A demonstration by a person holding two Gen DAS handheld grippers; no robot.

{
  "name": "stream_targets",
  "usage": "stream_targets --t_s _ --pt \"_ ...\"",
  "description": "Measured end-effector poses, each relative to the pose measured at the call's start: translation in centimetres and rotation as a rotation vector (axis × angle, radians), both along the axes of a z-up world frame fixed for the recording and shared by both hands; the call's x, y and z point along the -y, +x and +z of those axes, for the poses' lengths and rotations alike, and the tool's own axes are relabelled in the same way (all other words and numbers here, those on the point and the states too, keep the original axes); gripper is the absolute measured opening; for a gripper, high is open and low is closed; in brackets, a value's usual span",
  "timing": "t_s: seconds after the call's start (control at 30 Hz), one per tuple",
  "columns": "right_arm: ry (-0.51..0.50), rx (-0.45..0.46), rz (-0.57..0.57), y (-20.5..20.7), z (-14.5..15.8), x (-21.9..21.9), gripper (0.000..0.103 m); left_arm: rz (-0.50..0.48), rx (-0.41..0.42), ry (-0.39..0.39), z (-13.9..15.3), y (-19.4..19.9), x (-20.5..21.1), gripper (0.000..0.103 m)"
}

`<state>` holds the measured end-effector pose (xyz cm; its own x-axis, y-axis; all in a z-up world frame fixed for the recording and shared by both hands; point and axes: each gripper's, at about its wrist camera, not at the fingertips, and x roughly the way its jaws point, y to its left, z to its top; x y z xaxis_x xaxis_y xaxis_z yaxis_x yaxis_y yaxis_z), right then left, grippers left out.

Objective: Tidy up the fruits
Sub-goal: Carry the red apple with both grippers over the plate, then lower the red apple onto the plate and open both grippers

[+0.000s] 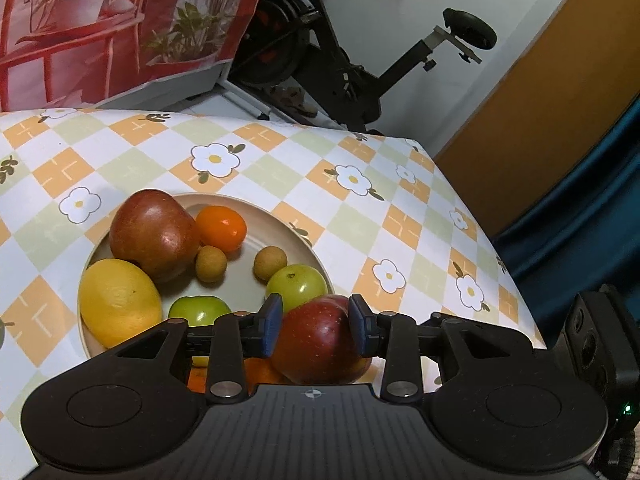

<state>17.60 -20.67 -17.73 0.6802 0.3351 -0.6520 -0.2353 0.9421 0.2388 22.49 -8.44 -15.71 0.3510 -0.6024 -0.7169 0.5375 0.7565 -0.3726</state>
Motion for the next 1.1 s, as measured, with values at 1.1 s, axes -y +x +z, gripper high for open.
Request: stream_targets --t_s 1.1 --pt "-0.118 0.041 0.076 7.0 0.9 -1.9 0.06 0.111 0.065 0.018 0.3 4.3 -0.6 0.042"
